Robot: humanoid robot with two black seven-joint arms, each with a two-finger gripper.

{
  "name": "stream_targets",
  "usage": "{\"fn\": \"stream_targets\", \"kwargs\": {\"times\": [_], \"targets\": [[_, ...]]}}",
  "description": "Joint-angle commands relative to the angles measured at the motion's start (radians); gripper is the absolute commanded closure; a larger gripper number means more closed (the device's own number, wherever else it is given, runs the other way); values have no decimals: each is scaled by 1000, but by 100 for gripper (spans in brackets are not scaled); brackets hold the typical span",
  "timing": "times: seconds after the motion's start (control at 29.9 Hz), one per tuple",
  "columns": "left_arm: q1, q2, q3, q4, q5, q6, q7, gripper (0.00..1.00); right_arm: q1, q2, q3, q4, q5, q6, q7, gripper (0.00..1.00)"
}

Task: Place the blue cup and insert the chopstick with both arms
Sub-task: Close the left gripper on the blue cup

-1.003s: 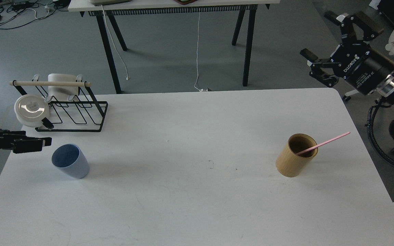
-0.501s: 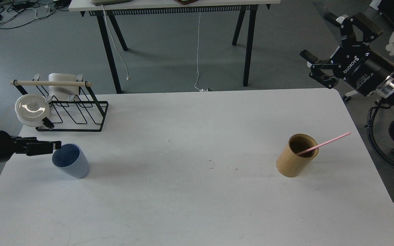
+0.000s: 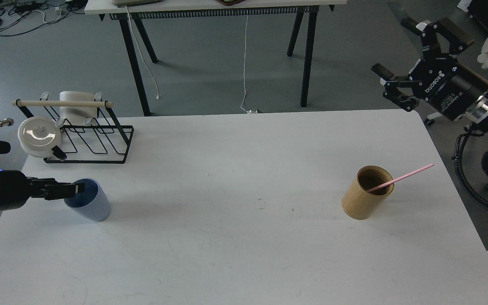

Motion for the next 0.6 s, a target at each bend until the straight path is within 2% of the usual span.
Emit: {"fn": "stream_targets", "kwargs": {"times": [0.0,0.17,0.37,0.57], "targets": [[-1,-7,32,12,-1,0,0,4,0,1,0,0,0,0,0,1],[-4,-45,41,78,-1,0,0,5,-2,-1,0,2,0,0,0,1],[-9,-53,40,84,-7,0,0,8,-6,-1,2,0,0,0,0,1],[-13,-53,32,84,-9,0,0,21,-11,-1,2,0,0,0,0,1]]}}
